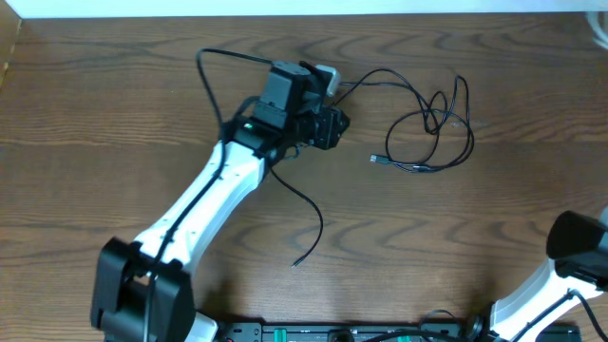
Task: Untangle cables
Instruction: 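Drop the white cable at the right edge with the right gripper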
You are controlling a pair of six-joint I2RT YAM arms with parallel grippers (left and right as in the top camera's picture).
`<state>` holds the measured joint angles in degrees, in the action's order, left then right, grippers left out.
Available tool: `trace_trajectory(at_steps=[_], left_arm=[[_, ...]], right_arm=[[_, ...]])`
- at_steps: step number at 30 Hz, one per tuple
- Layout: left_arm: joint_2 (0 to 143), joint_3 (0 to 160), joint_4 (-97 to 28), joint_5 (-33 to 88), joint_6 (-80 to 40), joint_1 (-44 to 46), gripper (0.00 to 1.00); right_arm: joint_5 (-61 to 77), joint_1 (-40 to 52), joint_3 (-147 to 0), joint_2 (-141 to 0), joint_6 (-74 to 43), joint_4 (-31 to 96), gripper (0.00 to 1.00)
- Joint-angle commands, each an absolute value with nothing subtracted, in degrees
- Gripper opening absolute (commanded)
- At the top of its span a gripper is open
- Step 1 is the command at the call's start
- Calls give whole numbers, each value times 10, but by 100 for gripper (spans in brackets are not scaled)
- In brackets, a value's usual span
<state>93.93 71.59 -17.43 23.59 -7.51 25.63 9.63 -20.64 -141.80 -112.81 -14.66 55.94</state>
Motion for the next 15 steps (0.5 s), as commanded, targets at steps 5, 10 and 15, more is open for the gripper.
trace_trajectory(at_steps=[5, 10, 15], left_arm=[[927, 716, -184, 231, -76, 253, 49], [927, 716, -194, 231, -76, 253, 49], [927, 716, -195, 231, -76, 253, 50]], right_arm=[[-45, -269, -1426, -1232, -87, 538, 1], [-41, -309, -1426, -1286, -112, 505, 16], [30, -319, -1426, -1304, -111, 531, 99]])
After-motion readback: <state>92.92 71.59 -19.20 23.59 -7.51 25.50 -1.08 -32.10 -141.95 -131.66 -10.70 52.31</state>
